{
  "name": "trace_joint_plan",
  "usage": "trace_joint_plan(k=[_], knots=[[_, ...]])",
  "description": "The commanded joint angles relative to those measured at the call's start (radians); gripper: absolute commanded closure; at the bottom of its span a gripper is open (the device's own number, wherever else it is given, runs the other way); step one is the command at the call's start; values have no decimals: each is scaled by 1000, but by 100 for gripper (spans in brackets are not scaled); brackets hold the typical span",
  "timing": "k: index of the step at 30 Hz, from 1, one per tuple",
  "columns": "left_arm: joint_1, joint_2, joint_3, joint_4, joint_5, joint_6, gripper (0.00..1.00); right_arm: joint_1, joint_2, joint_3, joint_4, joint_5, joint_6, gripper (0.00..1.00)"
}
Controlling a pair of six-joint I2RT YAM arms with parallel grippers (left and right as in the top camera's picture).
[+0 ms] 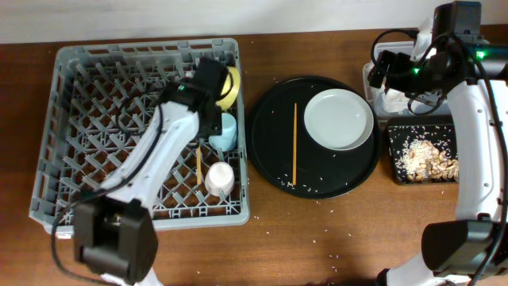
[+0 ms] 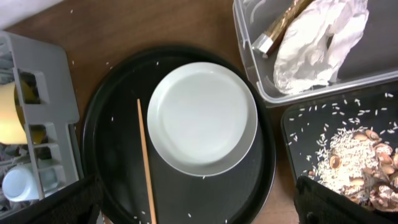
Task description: Sort waste into correct bins and load items into the dishwasher rack
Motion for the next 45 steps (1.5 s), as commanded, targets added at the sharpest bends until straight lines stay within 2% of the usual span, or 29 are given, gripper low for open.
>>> trace_joint_plan(k=[1,4,7,8,10,12,13,14,16,19,22,24,29,34,36,41,44,45], knots=[[25,-36,-81,40,51,175,100,3,5,2,0,12,-11,2],[32,-36,-127,114,46,227,100,3,5,2,0,13,-11,2],[68,-36,-170,174,42,148,99,3,5,2,0,13,-11,2],[90,-36,-176,182,43,85,99,3,5,2,0,13,-11,2],[96,-36,-176,197,43,62,99,3,5,2,0,13,-11,2],[95,-36,-176,204,45,62,90,3,5,2,0,13,-11,1],[95,-36,-176,206,45,61,64,3,5,2,0,13,-11,1],[95,-36,-176,208,48,62,53,3,5,2,0,13,-11,2],[95,-36,-151,216,106,62,47,3,5,2,0,13,-11,1],[82,-37,-37,206,122,63,46,3,5,2,0,13,-11,2],[-11,-37,85,233,122,109,47,3,5,2,0,13,-11,2],[-88,-21,86,299,123,108,46,3,5,2,0,13,-11,2],[-205,190,87,428,274,108,43,3,5,2,0,13,-11,1],[-320,306,124,491,272,109,43,3,5,2,0,13,-11,2],[-335,360,145,500,298,108,44,3,5,2,0,13,-11,1],[-340,519,358,483,385,108,44,3,5,2,0,13,-11,1],[-339,559,372,477,384,92,46,3,5,2,0,13,-11,2],[-339,565,372,477,385,92,50,3,5,2,0,13,-11,1]])
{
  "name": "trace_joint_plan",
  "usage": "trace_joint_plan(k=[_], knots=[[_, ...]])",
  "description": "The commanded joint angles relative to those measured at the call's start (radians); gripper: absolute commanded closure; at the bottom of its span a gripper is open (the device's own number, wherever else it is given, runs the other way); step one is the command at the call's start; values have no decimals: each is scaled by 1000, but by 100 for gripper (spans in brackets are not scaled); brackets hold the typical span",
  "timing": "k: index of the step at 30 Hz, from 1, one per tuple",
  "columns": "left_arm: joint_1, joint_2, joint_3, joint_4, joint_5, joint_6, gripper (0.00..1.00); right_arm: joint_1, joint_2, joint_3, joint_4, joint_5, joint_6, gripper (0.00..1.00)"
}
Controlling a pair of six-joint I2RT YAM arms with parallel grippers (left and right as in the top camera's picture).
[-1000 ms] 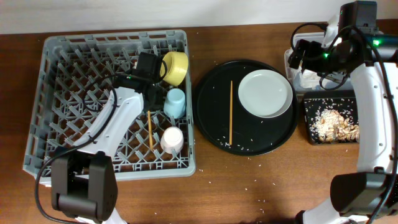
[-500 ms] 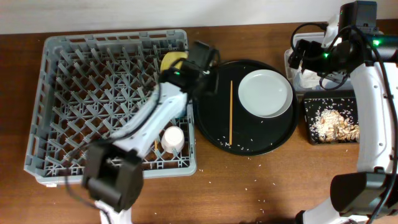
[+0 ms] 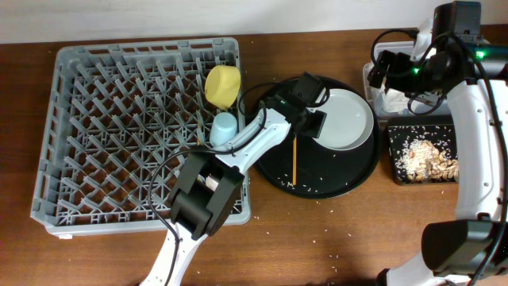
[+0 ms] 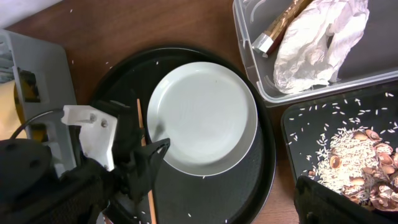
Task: Sort waste into correct bins and load items into the dishwasher rack
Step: 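Grasp the white plate with the left gripper and lift it toward the rack, then stand the white plate upright in the rack with the left gripper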
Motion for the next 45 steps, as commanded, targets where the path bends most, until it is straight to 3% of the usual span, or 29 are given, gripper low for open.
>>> trace_joint_plan(k=[1,4,5,6,7,15,18,22,25,28,30,32,39,45], knots=[[0,48,18,1,19,-3,57,3,4,2,0,13,-11,2],[-3,62,18,2,18,-3,62,3,4,2,0,13,-11,2],[-5,74,18,2,18,-3,73,3,4,2,0,13,-11,1],[-5,79,18,2,17,-3,92,3,4,2,0,13,-11,2],[-5,79,18,2,12,-3,99,3,4,2,0,13,-11,1],[16,65,53,-35,11,-2,100,3,4,2,0,13,-11,2],[107,-5,187,-177,11,10,100,3,4,2,0,13,-11,2],[244,-127,306,-243,-13,135,100,3,4,2,0,13,-11,2],[380,-266,333,-258,-313,276,100,3,4,2,0,13,-11,2],[470,-346,333,-315,-513,435,100,3,4,2,0,13,-11,2],[483,-353,329,-410,-797,473,100,3,4,2,0,13,-11,2],[472,-336,321,-443,-913,493,100,3,4,2,0,13,-11,2],[454,-243,261,-425,-941,491,100,3,4,2,0,13,-11,2],[447,-163,261,-298,-922,492,99,3,4,2,0,13,-11,2]])
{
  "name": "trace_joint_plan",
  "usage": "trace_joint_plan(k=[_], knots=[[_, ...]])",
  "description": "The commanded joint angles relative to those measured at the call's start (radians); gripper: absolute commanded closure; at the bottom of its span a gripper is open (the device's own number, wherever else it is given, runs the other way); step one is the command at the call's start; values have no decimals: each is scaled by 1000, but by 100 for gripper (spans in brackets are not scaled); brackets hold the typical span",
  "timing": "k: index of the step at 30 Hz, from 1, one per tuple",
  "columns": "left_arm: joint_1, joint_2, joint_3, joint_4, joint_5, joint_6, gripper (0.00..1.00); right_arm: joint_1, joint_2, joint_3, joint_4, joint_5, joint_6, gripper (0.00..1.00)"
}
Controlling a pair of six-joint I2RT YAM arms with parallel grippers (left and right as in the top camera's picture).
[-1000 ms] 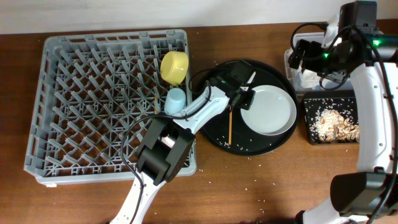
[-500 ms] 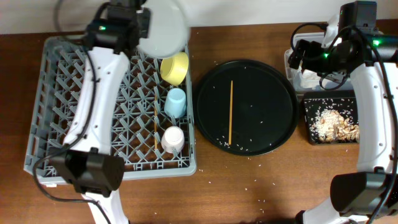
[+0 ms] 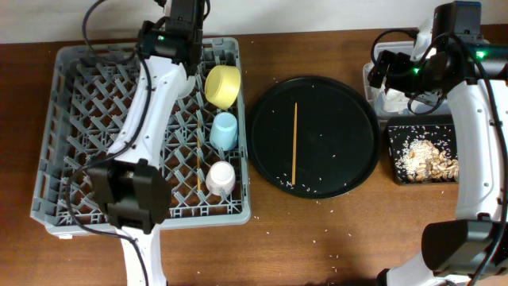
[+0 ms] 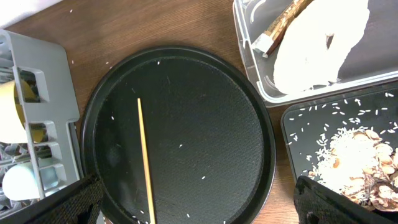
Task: Sort waste into correct bins and load items into the dishwasher rack
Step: 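Stand the white plate upright in the rack with the left gripper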
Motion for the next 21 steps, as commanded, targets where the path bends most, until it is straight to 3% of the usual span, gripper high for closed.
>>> trace_joint_plan(k=[1,2,3,4,6,9,15,18,21], knots=[[-5,35,-3,47,11,5,98,3,4,2,0,13,-10,2],[-5,41,-3,56,26,4,94,3,4,2,0,13,-10,2],[-5,45,-3,56,54,4,81,3,4,2,0,13,-10,2],[-5,45,-3,56,92,4,53,3,4,2,0,13,-10,1],[-5,45,-2,74,211,4,42,3,4,2,0,13,-10,1],[-5,32,45,63,465,-87,41,3,4,2,0,13,-10,1],[-75,-60,110,-20,913,-95,38,3,4,2,0,13,-10,2],[-201,-31,37,-131,966,-225,42,3,4,2,0,13,-10,2],[-325,57,-33,-129,966,-341,48,3,4,2,0,13,-10,2]])
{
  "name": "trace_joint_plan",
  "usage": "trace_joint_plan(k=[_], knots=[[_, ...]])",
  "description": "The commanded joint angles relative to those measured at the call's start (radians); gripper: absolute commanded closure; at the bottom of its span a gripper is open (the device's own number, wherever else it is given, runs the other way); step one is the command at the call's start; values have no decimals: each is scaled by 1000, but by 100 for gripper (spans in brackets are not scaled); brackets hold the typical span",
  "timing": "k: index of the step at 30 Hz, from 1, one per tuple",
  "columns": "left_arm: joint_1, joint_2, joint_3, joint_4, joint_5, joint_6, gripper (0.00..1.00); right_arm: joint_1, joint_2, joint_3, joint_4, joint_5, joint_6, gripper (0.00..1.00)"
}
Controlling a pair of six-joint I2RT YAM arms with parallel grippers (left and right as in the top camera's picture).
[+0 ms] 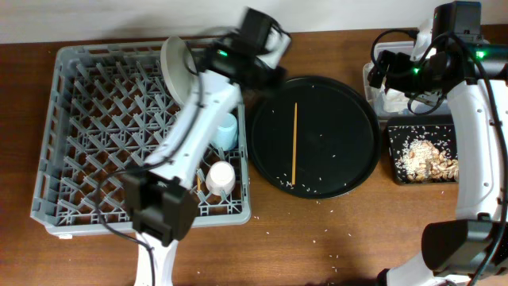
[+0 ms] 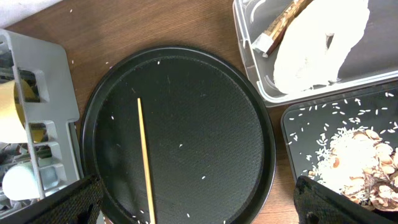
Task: Sort waste into correct bins and load items into the dishwasher rack
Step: 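Stand the white plate upright in the rack with the left gripper, then grasp the second chopstick with the left gripper and place it in the rack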
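Observation:
A white plate (image 1: 176, 67) stands on edge in the far part of the grey dishwasher rack (image 1: 87, 159). My left gripper (image 1: 266, 73) hovers by the rack's far right corner, at the rim of the black round tray (image 1: 349, 171); it is blurred and its jaws cannot be made out. One wooden chopstick (image 2: 145, 162) lies on the tray among rice grains. A blue cup (image 1: 226, 131), a white cup (image 1: 221, 176) and a yellow bowl (image 2: 9, 112) sit in the rack. My right gripper (image 2: 199, 211) hangs high over the tray, open and empty.
A clear bin (image 2: 249, 56) at the right holds crumpled white paper (image 2: 314, 50) and a wrapped stick (image 2: 280, 28). In front of it a black bin (image 2: 292, 134) holds rice and shells. Loose rice grains lie on the wooden table (image 1: 333, 238).
My left gripper has moved from over the rack's far edge to the right, towards the tray. The white plate now shows standing in the rack. The right arm has not moved.
First my left gripper was in the rack by the yellow bowl, with the plate on the tray. Then it was at the plate's left rim. Later the plate was gone from the tray and the gripper was over the rack's far side. Now the plate stands there.

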Motion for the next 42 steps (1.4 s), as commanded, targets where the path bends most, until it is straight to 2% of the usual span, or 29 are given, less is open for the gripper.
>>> trace_joint_plan(k=[1,6,7,10,12,15,21,24,25,28,29,31,33,36,39,40,41,42], knots=[[-103,121,-41,-2,32,-101,48,3,4,2,0,13,-11,2],[-177,277,-41,-13,21,-164,52,3,4,2,0,13,-11,2],[-180,302,-41,-20,21,-167,56,3,4,2,0,13,-11,2],[-182,351,-41,-39,21,-184,59,3,4,2,0,13,-11,1],[-182,375,-41,-39,21,-190,66,3,4,2,0,13,-11,2],[-182,388,-41,-38,21,-191,98,3,4,2,0,13,-11,1],[-174,387,41,-73,11,-193,99,3,4,2,0,13,-11,1],[-132,387,372,-291,-113,-193,99,3,4,2,0,13,-11,2],[-104,387,562,-386,-141,-193,99,3,4,2,0,13,-11,2],[-18,384,945,-564,-142,-205,99,3,4,2,0,12,-11,2],[21,320,938,-605,-161,-258,99,3,4,2,0,13,-11,1],[80,227,936,-674,-188,-254,99,3,4,2,0,13,-11,2],[113,123,929,-674,-201,-248,99,3,4,2,0,13,-11,2],[122,-101,733,-674,-262,-239,99,3,4,2,0,13,-11,2],[123,-290,227,-673,-421,-410,99,3,4,2,0,13,-11,2],[123,-309,88,-662,-438,-423,99,3,4,2,0,12,-11,1],[123,-315,-74,-619,-435,-437,99,3,4,2,0,13,-11,2],[123,-314,-252,-497,-436,-436,99,3,4,2,0,13,-11,2]])
